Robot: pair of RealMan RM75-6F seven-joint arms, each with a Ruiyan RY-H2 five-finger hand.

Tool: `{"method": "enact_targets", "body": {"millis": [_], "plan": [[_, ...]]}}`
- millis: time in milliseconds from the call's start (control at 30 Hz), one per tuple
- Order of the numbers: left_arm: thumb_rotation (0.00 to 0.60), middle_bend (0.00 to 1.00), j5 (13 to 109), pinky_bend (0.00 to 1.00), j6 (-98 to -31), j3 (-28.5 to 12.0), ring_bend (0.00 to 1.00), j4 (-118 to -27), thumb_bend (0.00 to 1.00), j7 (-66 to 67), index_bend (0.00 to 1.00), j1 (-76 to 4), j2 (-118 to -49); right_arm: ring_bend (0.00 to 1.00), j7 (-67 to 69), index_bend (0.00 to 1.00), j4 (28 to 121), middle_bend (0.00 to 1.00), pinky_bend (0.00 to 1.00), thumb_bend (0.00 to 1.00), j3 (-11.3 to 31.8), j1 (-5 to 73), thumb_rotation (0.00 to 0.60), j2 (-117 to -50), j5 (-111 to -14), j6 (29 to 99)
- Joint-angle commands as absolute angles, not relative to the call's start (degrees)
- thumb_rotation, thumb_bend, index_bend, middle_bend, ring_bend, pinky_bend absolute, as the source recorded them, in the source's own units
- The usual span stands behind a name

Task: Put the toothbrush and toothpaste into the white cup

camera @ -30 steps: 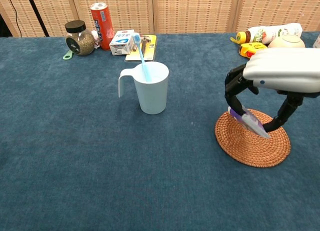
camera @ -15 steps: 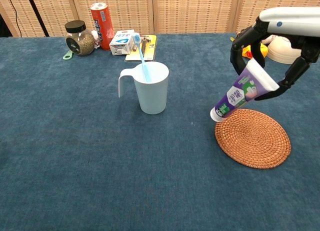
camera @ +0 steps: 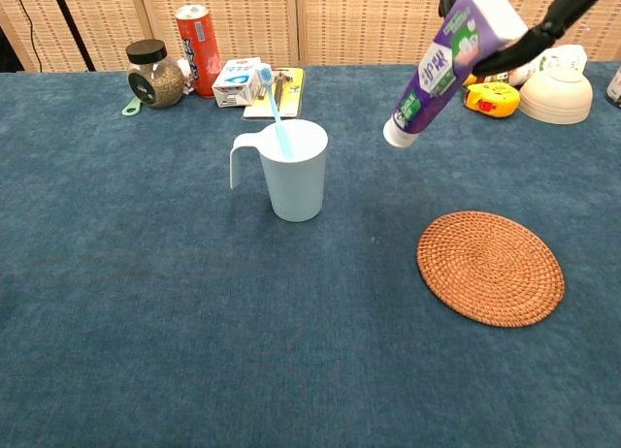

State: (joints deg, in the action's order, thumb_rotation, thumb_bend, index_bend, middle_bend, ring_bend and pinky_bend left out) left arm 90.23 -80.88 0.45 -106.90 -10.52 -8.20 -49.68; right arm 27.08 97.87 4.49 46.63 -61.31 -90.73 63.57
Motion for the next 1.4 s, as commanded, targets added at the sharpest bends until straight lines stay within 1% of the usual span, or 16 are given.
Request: {"method": "enact_targets", "body": {"millis": [33,200,333,500,600,900,1167,1400], "plan": [[0.600,0.00,90.4,0.00,-80.8,0.5,0.00,-106.9,0.32,-10.5,0.00,-8.3,-49.7,0.35,27.9,0.66,101.9,0.52,0.54,0.29,7.6,48.0,0.600,-59.0,-86.6,60.7],[0.600,0.00,90.8,0.00,-80.9,0.6,0.00,-106.9,0.32,-10.3,0.00,-8.3,-49.7,0.35,25.8,0.66,105.9,0.52,0.55,0.29,11.2,50.7,0.600,-58.2,-80.2,55.3],[0.600,0.00,90.8,0.00,-80.8,0.6,0.00,-106.9,0.32,-10.3,0.00,-8.3,-49.8,0.35,23.0,0.66,107.1,0.52,0.55,0.29,12.9,52.1,0.600,-59.0,-76.5,53.5],[0.600,0.00,90.7,0.00,-80.6,0.5,0.00,-106.7,0.32,-10.7,0.00,-8.4,-49.6,0.35,17.6,0.66,108.1,0.52,0.54,0.29,16.3,55.4,0.600,-62.5,-67.7,50.7],[0.600,0.00,90.7,0.00,-80.5,0.5,0.00,-106.6,0.31,-11.0,0.00,-8.5,-49.5,0.35,13.9,0.66,108.3,0.52,0.54,0.29,17.5,56.9,0.600,-64.4,-62.8,50.2],[0.600,0.00,90.9,0.00,-80.4,0.6,0.00,-106.2,0.32,-12.0,0.00,-8.6,-49.3,0.35,6.7,0.66,106.7,0.52,0.54,0.29,19.3,60.6,0.600,-70.7,-51.1,50.3],[0.600,0.00,90.8,0.00,-80.0,0.6,0.00,-106.1,0.32,-12.1,0.00,-8.8,-49.2,0.35,4.7,0.66,105.0,0.52,0.54,0.30,20.1,61.7,0.600,-74.0,-47.1,50.6],[0.600,0.00,91.0,0.00,-79.8,0.7,0.00,-106.3,0.32,-11.6,0.00,-8.8,-49.3,0.35,2.1,0.65,101.3,0.52,0.54,0.30,20.2,62.9,0.600,-76.9,-45.0,50.2]]}}
